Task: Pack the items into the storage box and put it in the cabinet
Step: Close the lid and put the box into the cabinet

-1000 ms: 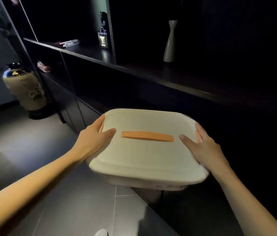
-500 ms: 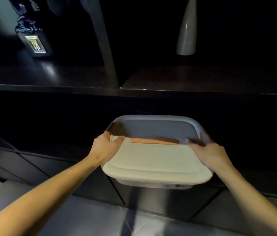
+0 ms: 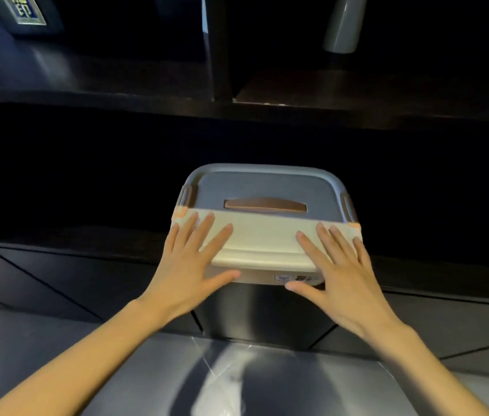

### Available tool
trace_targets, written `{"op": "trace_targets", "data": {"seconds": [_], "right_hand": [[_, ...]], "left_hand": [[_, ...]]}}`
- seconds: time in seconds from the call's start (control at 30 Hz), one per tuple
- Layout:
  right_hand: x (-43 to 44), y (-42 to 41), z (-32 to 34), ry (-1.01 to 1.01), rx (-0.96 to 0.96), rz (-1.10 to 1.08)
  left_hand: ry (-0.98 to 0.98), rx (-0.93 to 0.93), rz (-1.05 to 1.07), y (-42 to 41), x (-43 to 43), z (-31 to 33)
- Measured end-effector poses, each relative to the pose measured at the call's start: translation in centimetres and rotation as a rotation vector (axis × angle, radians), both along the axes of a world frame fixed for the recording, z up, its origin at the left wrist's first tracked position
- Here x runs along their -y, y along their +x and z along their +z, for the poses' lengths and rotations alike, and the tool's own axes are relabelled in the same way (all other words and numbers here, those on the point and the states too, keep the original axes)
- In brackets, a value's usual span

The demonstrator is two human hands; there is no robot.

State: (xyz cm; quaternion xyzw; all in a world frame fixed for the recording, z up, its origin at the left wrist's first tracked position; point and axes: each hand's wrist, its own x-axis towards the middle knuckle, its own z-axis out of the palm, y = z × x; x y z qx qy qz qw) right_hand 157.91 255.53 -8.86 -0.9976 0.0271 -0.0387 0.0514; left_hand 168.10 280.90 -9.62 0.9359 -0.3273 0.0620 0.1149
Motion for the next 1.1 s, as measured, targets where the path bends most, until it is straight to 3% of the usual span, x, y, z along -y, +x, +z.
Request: {"op": "trace_targets", "data": {"seconds": [0.27,0.7,0.83,0.9,1.0,1.1], "right_hand": [[-0.1,1.8,-0.5,0.018,0.113,-0.029],[-0.2,6.7,-0.1,0.072,0.119,-0.033],[-2.7,4.3,-1.4,0.108,0.265,-0.061],[-5.9,2.1,-3.6,0.172,0.336,0.069],[-10.7,0.8,-7.4,0.203,0.133,0.239],[-13.4,2.3,-10.4,0.282,-0.102,0.172]], "left_hand": [[0.008,0.065,-0.01,1.7,0.0,0.0],[0.009,0.155,0.013,6.1,0.2,0.1],[-0.022,0.158,-0.008,4.4,-1.0,-1.3],[-0.019,0.134,-0.024,2.9,-2.9,-2.9],[0.119,0.028,0.004,1.6,-6.6,-5.7],[0.223,-0.094,0.08,1.8,-10.3,-8.5]]}}
